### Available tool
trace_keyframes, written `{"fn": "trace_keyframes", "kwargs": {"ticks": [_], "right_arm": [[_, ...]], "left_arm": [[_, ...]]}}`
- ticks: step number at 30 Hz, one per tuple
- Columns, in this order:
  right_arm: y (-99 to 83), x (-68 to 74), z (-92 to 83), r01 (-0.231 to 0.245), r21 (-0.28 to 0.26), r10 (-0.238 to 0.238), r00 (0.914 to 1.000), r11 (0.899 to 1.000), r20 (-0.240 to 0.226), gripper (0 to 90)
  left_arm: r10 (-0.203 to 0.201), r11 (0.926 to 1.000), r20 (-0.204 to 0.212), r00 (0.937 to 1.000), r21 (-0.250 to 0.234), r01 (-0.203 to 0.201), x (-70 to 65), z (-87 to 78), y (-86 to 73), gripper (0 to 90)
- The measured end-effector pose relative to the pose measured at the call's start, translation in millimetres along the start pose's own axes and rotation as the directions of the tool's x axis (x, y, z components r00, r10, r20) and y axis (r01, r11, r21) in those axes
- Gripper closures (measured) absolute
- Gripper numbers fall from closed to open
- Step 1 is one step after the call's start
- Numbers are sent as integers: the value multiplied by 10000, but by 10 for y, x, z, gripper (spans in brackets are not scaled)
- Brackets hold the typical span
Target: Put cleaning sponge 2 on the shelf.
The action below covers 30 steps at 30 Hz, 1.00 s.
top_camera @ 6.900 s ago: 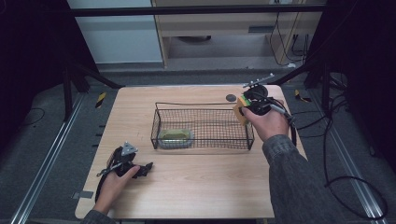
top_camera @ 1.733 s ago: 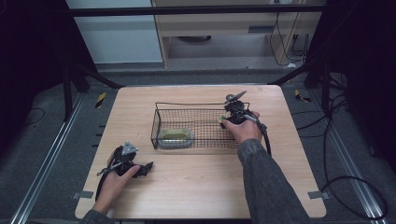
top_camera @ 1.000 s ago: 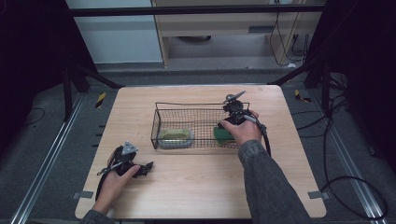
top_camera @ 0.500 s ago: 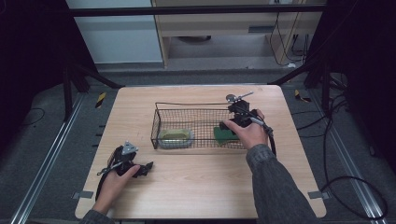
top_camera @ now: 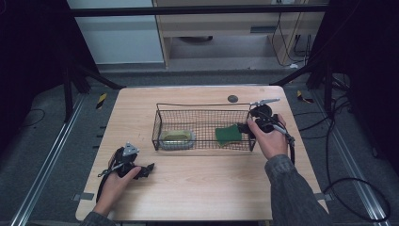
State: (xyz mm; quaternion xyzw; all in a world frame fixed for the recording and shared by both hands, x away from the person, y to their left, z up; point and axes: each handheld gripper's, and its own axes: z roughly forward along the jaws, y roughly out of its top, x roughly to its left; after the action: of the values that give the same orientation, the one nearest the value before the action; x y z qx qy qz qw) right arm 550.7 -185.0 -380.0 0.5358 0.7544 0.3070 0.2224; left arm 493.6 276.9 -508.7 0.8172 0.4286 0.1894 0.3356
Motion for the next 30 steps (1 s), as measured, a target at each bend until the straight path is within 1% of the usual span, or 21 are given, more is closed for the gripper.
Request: {"fn": "trace_keyframes", "kwargs": {"ticks": [2,4,7,9,15,17,23,30], "right_arm": [[-47,-44,-51,25,-109,-23,9999,9999,158,95],[-95,-86,-99,107,-337,-96,9994,9994,323,100],[-170,-126,-182,123,-547,-100,9990,9984,425,108],[-220,-151,-234,85,-700,-56,9991,9975,418,118],[-398,-242,-356,43,-862,-8,9992,9963,407,149],[-466,-283,-388,-67,-918,106,9991,9958,413,149],[-611,-393,-419,-214,-984,255,9989,9949,398,147],[-756,-494,-369,-284,-880,340,9974,9957,628,147]], "left_arm": [[-25,10000,7,10000,-5,25,-2,1,-1,0],[-21,10000,5,10000,-2,21,-1,0,0,0],[-9,10000,-3,10000,10,9,-1,0,0,0],[-15,10000,7,10000,-3,15,-1,0,0,0],[-12,10000,6,10000,-1,12,-1,0,0,0],[-16,10000,7,10000,-3,16,-1,0,0,0],[-19,10000,7,10000,-5,19,-1,0,0,0],[-17,10000,6,10000,-3,17,-1,0,0,0]]}}
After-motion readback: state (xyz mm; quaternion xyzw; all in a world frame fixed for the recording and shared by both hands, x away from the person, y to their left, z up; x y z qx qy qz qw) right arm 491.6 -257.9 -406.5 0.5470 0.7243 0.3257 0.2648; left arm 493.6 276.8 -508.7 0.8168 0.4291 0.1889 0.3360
